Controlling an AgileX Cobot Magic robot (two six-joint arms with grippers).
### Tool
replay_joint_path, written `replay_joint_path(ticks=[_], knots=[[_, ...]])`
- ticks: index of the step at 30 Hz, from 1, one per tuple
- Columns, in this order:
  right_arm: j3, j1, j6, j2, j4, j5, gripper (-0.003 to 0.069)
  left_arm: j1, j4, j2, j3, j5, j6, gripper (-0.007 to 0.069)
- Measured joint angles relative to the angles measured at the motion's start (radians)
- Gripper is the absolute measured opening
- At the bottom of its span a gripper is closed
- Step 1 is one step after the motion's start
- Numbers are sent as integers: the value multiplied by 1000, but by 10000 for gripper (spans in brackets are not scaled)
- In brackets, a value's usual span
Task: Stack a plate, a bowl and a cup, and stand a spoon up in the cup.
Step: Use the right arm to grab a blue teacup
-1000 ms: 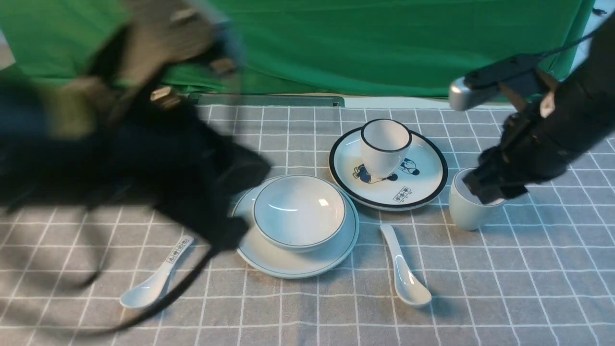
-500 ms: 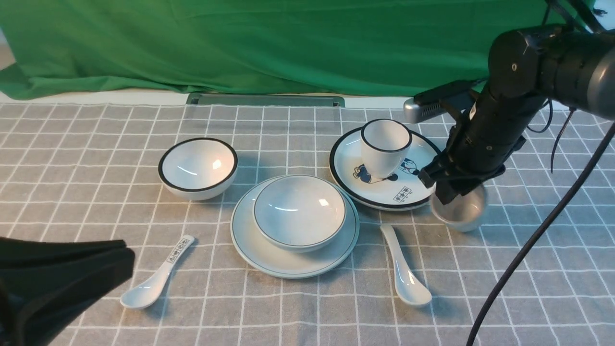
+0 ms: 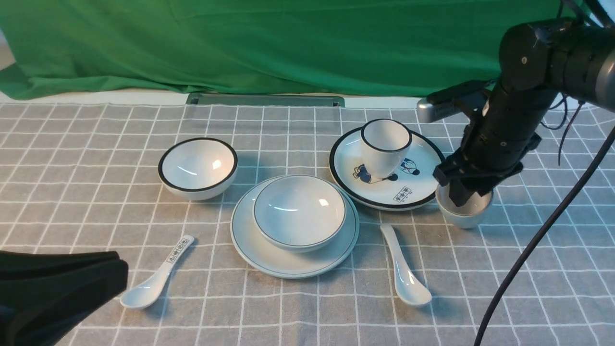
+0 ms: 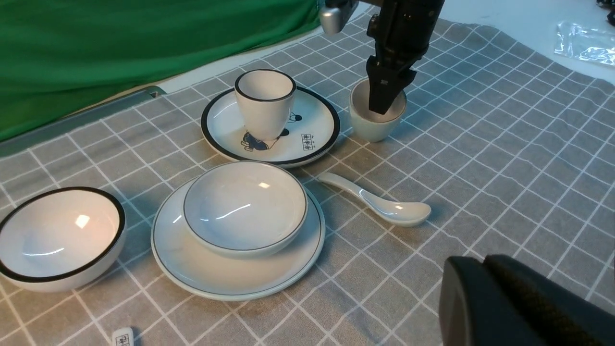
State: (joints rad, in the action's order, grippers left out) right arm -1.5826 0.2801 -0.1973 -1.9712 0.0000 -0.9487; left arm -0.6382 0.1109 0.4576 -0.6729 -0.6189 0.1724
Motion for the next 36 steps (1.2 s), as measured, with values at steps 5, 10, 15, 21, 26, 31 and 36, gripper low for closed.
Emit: replay_joint_path(ticks=[5, 10, 15, 21, 26, 31, 36], knots=[[0, -41, 0, 0, 0, 17, 424, 0, 0, 0, 1, 0, 0, 9], [0, -43, -3, 0, 7, 36, 424, 0, 0, 0, 1, 0, 0, 9], [-7, -43, -4, 13, 43, 26, 424, 0, 0, 0, 1, -1, 0, 9], [-22, -15, -4, 97, 66, -13, 426, 0, 0, 0, 1, -1, 0, 9], [-22, 30, -6, 55, 75, -34, 433, 0, 0, 0, 1, 0, 2, 9], [-21, 29, -12, -36, 73, -6, 429, 0, 0, 0, 1, -2, 0, 9], [-20, 27, -37, -73, 73, 3, 351, 0, 0, 0, 1, -9, 0, 9]])
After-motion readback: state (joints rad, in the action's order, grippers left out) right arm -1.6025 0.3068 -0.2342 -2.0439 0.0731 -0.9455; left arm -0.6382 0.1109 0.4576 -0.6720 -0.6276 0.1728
